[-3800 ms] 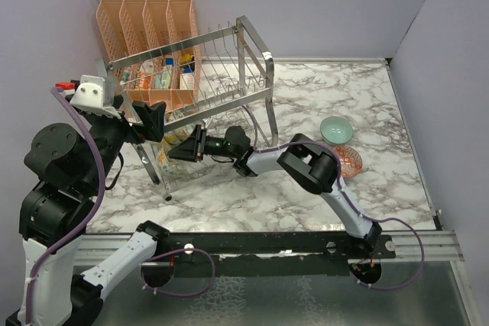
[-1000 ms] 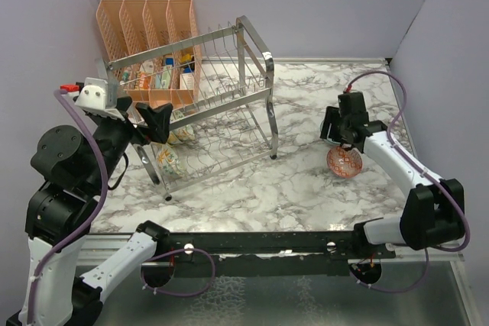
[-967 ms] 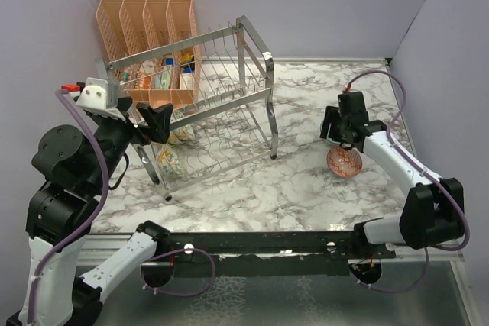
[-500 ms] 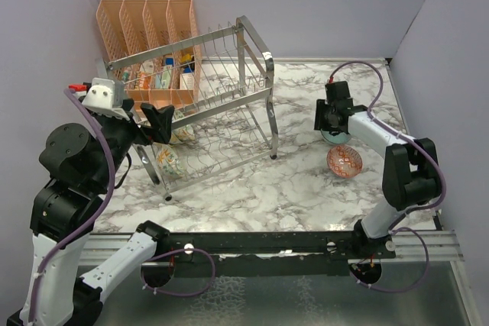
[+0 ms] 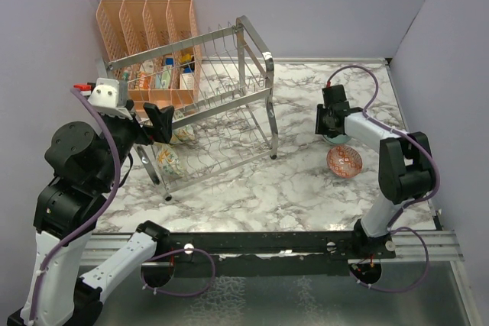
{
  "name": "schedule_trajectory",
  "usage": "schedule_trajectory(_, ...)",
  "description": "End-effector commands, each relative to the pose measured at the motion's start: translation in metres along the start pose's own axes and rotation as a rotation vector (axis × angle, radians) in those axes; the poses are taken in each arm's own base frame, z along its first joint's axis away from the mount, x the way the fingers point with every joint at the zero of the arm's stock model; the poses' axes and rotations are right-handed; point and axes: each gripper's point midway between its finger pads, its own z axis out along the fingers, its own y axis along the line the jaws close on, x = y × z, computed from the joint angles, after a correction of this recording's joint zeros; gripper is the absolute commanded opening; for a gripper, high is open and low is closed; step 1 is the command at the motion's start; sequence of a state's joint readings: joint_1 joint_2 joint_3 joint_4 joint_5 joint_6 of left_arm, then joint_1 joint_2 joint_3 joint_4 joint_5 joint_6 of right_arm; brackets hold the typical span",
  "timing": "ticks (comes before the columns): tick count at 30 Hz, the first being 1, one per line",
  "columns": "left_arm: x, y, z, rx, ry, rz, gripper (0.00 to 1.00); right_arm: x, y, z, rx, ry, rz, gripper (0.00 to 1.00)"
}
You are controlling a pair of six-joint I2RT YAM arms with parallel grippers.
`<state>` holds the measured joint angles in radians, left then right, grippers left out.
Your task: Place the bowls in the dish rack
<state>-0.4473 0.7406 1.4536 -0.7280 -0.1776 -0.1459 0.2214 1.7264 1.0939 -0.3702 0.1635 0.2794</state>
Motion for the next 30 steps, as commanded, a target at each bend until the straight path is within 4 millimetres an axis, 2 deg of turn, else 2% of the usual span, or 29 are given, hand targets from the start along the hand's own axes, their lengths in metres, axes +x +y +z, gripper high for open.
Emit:
schedule_trajectory(1,-0.003,0.004,-0.002,-0.021,-0.019,0.007,0.99,0.001,-0.004,0.005,0.025,-0.010,0.017,0.30)
schedule_trajectory(6,-0.002,0.004,-0.004,-0.020,-0.020,-0.002,0.99,0.000,-0.006,0.002,0.033,-0.012,0.023,0.26)
schedule_trajectory(10,-0.004,0.005,-0.008,-0.019,-0.028,-0.006,0.99,0.006,-0.007,0.006,0.040,0.005,0.015,0.15)
schedule_trajectory(14,-0.003,0.006,-0.012,-0.023,-0.030,-0.009,0.99,0.015,-0.015,0.012,0.088,0.044,0.001,0.12)
schedule_trajectory(18,-0.004,0.007,-0.014,-0.025,-0.033,-0.010,0.99,0.009,-0.017,0.008,0.097,0.022,0.005,0.01)
schedule_trajectory(22,-0.009,0.007,-0.017,-0.028,-0.046,-0.013,0.99,-0.015,-0.010,-0.011,0.054,-0.069,0.018,0.01)
schedule_trajectory(26,-0.012,0.008,-0.018,-0.030,-0.054,-0.017,0.99,-0.048,0.000,-0.048,-0.026,-0.194,0.044,0.01)
schedule_trajectory(30,-0.015,0.008,-0.019,-0.030,-0.061,-0.026,0.99,-0.068,0.011,-0.081,-0.111,-0.277,0.064,0.01)
